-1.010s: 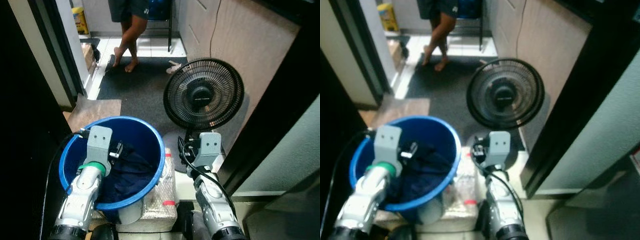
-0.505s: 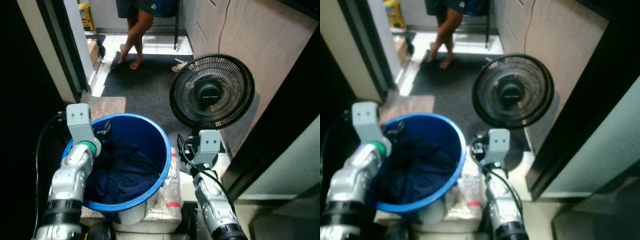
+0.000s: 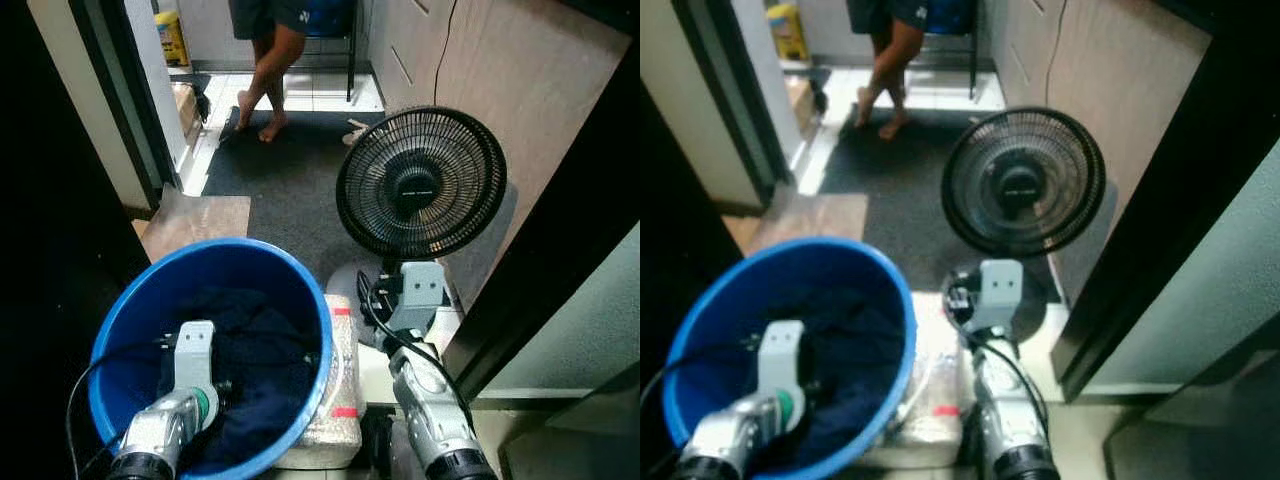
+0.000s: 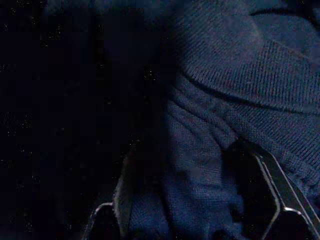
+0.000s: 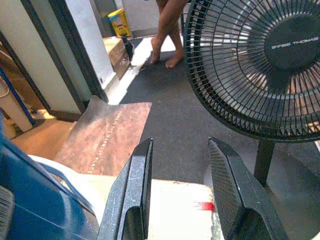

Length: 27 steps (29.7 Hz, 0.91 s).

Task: Clothes washing

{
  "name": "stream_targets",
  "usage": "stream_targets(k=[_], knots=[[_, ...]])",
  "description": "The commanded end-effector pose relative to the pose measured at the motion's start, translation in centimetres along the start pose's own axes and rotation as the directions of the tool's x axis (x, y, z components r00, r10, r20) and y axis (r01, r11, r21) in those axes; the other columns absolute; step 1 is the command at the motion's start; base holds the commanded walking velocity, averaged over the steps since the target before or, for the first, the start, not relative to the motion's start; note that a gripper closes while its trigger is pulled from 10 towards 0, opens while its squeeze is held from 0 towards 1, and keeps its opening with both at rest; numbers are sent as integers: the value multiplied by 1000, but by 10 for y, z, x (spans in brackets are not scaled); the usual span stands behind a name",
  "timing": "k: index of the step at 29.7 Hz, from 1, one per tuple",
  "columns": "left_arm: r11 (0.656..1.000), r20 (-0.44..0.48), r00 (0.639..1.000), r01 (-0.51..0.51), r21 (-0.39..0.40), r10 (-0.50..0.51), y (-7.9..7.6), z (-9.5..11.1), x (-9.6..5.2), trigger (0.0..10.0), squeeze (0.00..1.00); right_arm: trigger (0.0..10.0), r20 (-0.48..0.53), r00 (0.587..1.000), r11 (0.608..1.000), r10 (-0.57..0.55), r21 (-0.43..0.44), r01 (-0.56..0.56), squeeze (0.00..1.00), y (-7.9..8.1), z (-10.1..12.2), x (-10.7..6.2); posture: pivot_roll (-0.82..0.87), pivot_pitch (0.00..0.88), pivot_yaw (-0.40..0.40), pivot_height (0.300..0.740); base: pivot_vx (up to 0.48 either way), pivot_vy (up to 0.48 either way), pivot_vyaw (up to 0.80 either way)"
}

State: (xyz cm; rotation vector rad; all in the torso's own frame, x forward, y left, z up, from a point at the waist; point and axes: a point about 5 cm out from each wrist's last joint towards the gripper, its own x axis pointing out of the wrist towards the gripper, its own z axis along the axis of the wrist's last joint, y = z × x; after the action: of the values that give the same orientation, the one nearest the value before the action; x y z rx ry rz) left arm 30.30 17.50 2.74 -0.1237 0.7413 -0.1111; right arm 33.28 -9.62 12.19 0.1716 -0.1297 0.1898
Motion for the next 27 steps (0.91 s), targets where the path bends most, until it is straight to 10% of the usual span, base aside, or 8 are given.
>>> stream_targets(k=[1, 8, 10, 11, 12, 13, 27], knots=[[1000, -135, 991, -18, 0, 18, 7, -37, 1, 10000, 0, 10000, -22, 1000, 1000, -12, 12, 12, 0, -3, -5, -4, 68, 80, 26, 462, 0, 0, 0], [999, -253, 967, -30, 35, 38, 18, -70, -3, 10000, 0, 10000, -20, 1000, 1000, -13, 15, 13, 0, -2, -6, -7, 61, 93, 28, 462, 0, 0, 0], [999, -255, 966, -25, 42, 35, 19, -72, -4, 8588, 0, 10000, -23, 1000, 1000, -11, 15, 12, 0, -1, -6, -7, 64, 94, 28, 462, 0, 0, 0], [998, -257, 966, -23, 55, 36, 22, -75, -5, 4392, 0, 10000, -25, 1000, 1000, -10, 13, 10, 0, -2, -7, -7, 66, 98, 26, 462, 0, 0, 0], [998, -257, 966, -23, 55, 36, 22, -75, -5, 4392, 0, 10000, -25, 1000, 1000, -10, 13, 10, 0, -2, -7, -7, 66, 98, 26, 462, 0, 0, 0], [997, -258, 965, -27, 68, 44, 25, -78, -6, 0, 0, 10000, -26, 1000, 1000, -9, 12, 9, 0, -2, -7, -7, 67, 98, 25, 462, 0, 0, 0], [979, -136, 990, 3, 204, 25, 21, -69, -12, 0, 0, 10000, -20, 1000, 1000, -11, 11, 11, 0, -3, -5, -8, 60, 100, 25, 462, 0, 0, 0]])
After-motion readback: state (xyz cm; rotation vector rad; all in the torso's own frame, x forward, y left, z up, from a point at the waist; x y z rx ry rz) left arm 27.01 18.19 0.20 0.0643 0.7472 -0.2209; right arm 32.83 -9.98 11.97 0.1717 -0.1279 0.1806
